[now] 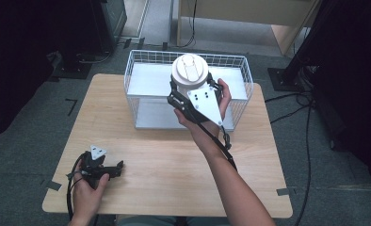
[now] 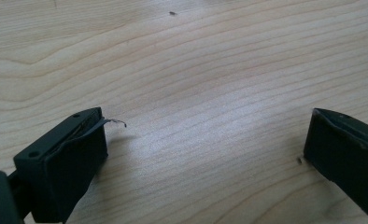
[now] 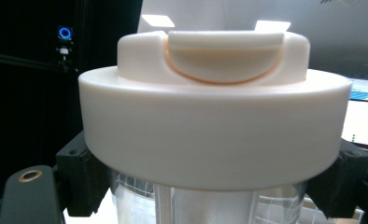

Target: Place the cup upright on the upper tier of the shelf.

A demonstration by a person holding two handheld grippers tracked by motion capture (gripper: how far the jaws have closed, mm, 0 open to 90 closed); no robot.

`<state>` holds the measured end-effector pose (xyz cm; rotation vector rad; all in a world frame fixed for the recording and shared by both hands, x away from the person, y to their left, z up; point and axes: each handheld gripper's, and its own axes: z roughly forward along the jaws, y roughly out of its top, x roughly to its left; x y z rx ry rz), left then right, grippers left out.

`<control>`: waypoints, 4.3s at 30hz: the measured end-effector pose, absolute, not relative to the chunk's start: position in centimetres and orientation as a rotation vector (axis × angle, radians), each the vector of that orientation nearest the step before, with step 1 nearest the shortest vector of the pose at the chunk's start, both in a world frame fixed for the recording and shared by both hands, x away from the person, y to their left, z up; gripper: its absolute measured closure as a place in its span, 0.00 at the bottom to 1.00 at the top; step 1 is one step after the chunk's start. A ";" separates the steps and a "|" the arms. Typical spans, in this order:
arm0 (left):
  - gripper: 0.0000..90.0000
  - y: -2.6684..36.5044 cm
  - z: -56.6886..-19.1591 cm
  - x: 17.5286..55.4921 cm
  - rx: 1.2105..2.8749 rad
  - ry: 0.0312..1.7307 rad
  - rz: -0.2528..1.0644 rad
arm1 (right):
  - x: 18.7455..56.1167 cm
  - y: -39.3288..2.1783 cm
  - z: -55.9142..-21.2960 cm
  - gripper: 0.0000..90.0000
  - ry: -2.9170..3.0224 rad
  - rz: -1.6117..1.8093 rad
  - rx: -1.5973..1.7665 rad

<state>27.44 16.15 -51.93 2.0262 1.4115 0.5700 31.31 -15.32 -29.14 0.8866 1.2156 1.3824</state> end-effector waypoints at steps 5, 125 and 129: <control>0.00 16.2 -51.9 27.4 2.027 1.411 0.570 | 33.7 -15.4 -29.0 0.17 1.224 1.348 0.910; 0.00 16.2 -51.9 27.4 2.030 1.410 0.569 | 22.7 -36.2 -49.3 0.06 1.558 1.073 1.273; 0.00 16.2 -51.9 27.4 2.029 1.410 0.568 | 22.3 -36.6 -50.0 0.06 1.581 1.045 1.281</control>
